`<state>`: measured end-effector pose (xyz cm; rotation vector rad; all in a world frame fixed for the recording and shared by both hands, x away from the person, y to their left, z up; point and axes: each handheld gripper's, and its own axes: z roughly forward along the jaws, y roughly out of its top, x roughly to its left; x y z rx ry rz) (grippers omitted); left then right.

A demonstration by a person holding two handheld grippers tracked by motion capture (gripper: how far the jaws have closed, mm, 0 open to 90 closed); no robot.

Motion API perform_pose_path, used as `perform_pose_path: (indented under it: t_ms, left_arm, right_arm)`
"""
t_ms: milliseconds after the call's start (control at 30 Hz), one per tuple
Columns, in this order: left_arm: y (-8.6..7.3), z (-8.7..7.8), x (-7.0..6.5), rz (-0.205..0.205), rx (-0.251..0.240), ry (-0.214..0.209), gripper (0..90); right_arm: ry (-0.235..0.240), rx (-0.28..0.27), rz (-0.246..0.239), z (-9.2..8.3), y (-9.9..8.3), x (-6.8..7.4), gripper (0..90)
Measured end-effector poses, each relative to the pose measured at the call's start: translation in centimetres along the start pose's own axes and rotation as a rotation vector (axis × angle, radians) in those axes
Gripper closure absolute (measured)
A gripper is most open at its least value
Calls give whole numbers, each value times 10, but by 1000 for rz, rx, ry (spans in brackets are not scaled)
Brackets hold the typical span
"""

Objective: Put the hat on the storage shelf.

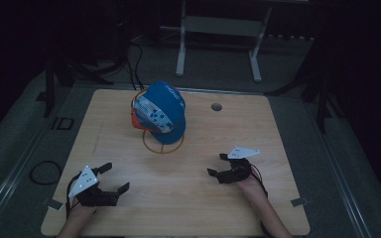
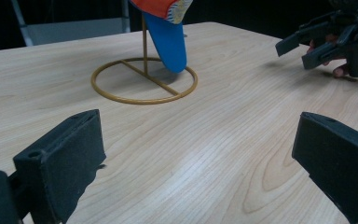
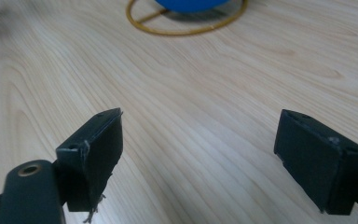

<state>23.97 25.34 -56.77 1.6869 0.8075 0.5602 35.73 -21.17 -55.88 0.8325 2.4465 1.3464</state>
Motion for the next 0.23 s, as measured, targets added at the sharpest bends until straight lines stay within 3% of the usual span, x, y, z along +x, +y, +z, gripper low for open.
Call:
perform_pose_path:
  t_ms: [233]
  left_arm:
    - [0,0,0,2,1,0,27]
  right_arm:
    - [-34,9,11,-3,-7,-5,155]
